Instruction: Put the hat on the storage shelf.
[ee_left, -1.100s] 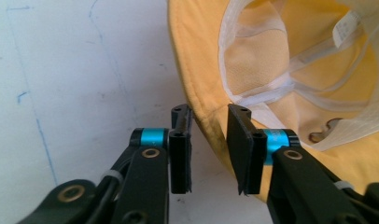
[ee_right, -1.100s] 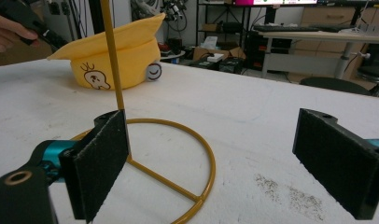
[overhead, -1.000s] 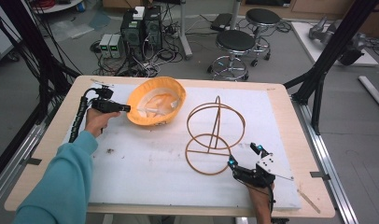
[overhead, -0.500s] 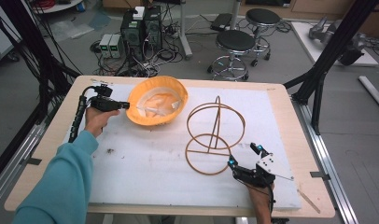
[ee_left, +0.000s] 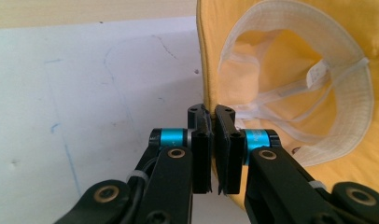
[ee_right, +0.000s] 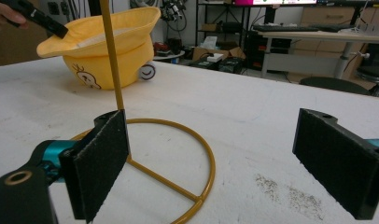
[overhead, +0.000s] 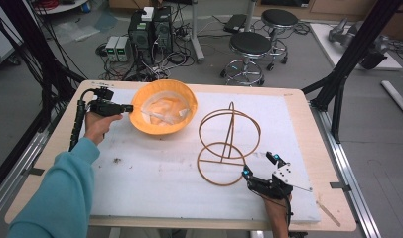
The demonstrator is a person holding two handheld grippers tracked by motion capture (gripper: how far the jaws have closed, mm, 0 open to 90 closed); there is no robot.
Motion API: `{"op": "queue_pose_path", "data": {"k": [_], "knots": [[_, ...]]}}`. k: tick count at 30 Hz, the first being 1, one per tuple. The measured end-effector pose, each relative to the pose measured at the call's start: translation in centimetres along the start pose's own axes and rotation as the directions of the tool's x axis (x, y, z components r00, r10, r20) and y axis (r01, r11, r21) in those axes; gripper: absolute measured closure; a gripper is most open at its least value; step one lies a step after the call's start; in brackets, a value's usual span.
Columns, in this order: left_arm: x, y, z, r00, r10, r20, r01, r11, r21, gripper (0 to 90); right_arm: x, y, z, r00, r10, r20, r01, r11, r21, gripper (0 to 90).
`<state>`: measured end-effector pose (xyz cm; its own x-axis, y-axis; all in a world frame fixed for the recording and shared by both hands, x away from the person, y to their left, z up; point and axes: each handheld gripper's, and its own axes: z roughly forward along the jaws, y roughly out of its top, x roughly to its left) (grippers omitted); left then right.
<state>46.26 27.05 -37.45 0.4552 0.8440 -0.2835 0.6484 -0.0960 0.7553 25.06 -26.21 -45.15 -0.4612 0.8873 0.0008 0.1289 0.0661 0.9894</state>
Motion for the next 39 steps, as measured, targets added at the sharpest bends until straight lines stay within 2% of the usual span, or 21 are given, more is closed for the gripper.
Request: {"op": "queue_pose_path", "data": {"k": [9,12,14,17,23,33,37,39], "knots": [[0.0,0.6,-2.8,0.9996,0.002,-0.027,-0.003,0.9991,-0.041,85.6,0.0,0.0,0.0,1.0000,-0.004,0.003,0.004,1.000,0.000,9.6],[-0.4,1.3,-3.6,0.9972,0.052,-0.054,-0.054,0.9982,-0.026,85.6,0.0,0.0,0.0,1.0000,-0.006,0.004,0.006,1.000,-0.001,9.6],[-0.9,2.0,-4.3,0.9975,0.057,-0.042,-0.059,0.9973,-0.044,85.6,0.0,0.0,0.0,1.0000,-0.005,0.005,0.005,1.000,-0.001,9.6],[-1.9,3.2,-5.2,0.9931,0.102,-0.059,-0.105,0.9932,-0.051,85.6,0.0,0.0,0.0,1.0000,-0.007,0.007,0.007,1.000,-0.001,9.6],[-3.2,5.2,-6.7,0.9847,0.149,-0.090,-0.155,0.9858,-0.065,85.6,0.0,0.0,-0.1,0.9999,-0.009,0.010,0.009,1.000,-0.010,9.6],[-3.6,6.2,-7.3,0.9789,0.172,-0.110,-0.181,0.9806,-0.075,85.6,0.0,0.0,0.0,1.0000,-0.005,0.005,0.005,1.000,-0.007,9.6],[-3.7,6.5,-7.3,0.9731,0.192,-0.127,-0.202,0.9766,-0.072,85.6,0.0,0.0,0.0,1.0000,-0.005,0.005,0.005,1.000,-0.007,9.6],[-3.7,6.8,-7.5,0.9732,0.192,-0.127,-0.203,0.9763,-0.076,85.6,0.0,0.0,0.0,0.9999,-0.008,0.006,0.008,1.000,-0.008,9.6]]}}
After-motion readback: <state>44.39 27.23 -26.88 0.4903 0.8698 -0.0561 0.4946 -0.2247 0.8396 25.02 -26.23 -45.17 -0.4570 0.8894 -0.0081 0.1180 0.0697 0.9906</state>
